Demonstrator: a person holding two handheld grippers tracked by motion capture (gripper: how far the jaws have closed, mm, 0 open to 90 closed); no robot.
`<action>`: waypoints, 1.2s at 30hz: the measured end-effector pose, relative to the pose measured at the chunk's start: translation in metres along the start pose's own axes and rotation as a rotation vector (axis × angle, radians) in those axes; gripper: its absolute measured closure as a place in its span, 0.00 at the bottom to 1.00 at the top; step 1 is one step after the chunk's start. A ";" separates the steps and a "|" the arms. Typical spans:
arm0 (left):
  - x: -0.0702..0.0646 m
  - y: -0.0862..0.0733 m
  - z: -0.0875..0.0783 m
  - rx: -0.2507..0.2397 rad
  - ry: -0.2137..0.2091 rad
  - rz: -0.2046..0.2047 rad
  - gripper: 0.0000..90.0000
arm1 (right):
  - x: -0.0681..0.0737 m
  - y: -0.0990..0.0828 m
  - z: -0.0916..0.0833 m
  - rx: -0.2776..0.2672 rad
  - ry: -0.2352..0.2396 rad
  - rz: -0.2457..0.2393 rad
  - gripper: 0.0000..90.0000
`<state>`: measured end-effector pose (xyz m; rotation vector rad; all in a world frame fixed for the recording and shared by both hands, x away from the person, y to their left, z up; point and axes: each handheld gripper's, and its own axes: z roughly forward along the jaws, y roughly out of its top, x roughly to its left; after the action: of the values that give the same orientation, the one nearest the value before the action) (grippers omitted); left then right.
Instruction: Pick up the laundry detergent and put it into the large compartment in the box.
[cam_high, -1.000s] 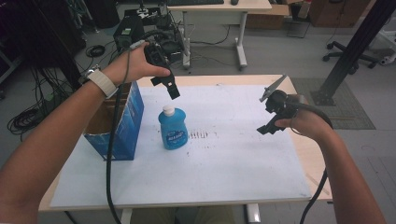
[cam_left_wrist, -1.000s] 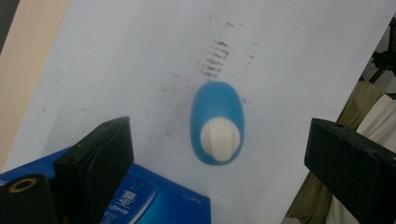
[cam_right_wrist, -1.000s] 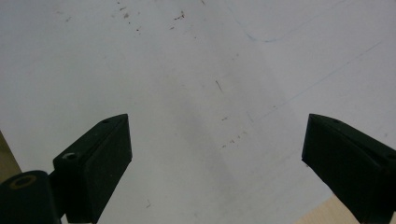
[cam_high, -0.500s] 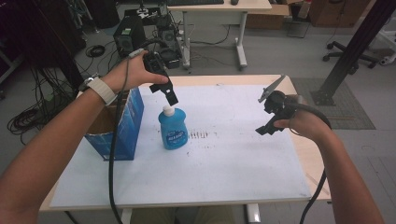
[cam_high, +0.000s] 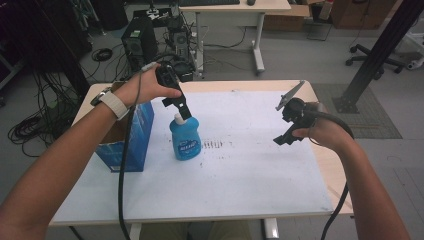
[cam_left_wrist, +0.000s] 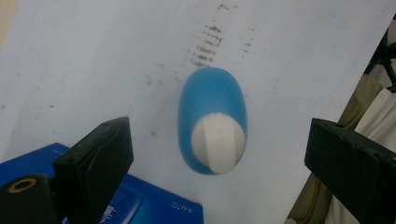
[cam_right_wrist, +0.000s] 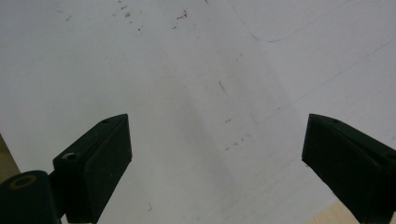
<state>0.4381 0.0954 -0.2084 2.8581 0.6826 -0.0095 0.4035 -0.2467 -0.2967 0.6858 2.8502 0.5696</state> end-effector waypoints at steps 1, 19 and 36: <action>0.000 0.000 0.002 0.001 -0.003 0.000 0.09 | 0.000 0.000 0.000 0.001 0.000 -0.001 0.09; 0.003 -0.002 0.022 0.011 -0.024 -0.013 0.09 | -0.001 -0.001 0.003 0.000 0.005 0.000 0.09; 0.003 -0.002 0.035 0.022 -0.020 -0.032 0.09 | -0.001 -0.002 0.003 0.000 0.004 0.002 0.09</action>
<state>0.4411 0.0917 -0.2437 2.8635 0.7285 -0.0505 0.4041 -0.2477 -0.3001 0.6886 2.8538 0.5721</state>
